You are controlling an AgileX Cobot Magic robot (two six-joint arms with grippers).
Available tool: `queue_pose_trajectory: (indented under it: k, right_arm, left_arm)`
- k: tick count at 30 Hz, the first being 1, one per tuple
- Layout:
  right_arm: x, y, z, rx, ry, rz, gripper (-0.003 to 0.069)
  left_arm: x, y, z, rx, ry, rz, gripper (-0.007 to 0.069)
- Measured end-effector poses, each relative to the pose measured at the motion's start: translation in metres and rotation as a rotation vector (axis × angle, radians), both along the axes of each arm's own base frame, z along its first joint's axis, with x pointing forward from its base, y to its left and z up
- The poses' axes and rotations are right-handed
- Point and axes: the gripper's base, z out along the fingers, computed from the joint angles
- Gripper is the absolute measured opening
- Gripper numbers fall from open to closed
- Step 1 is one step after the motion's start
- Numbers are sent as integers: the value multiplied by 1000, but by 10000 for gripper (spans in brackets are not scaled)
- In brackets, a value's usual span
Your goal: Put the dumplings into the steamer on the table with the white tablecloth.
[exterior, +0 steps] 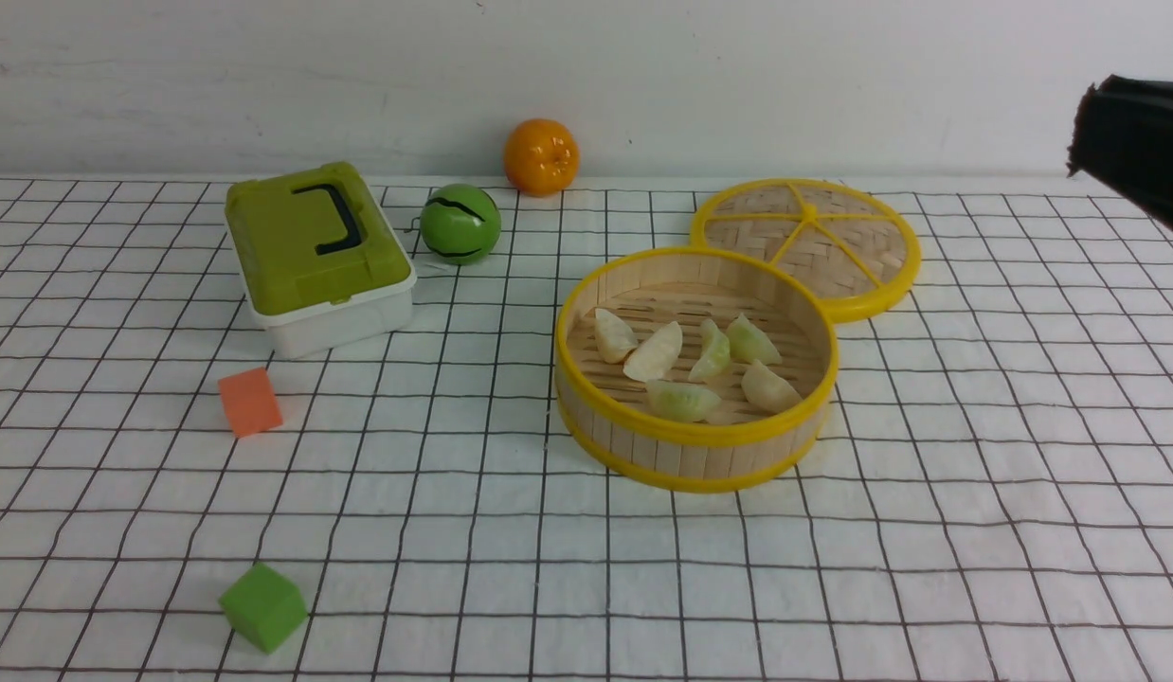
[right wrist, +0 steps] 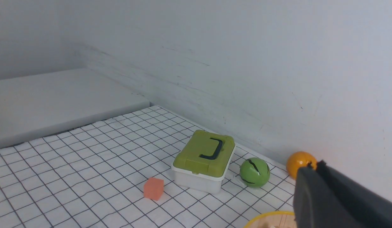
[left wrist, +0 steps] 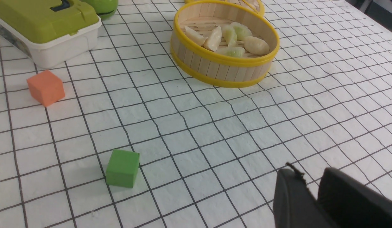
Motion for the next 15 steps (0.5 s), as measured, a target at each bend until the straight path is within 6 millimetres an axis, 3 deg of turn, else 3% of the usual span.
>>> queue_pose_trajectory:
  k: [4,8,15]
  right_arm:
    - [1,-1,-2,11,3,-18,-2]
    - [1,-7,-18,16,21,-81,-21]
    - [-25,-48,-106,-28,40,-365,-23]
  left_arm:
    - [0,0,0,0,0,0,129]
    - [0,0,0,0,0,0,131]
    - [0,0,0,0,-1,0,135]
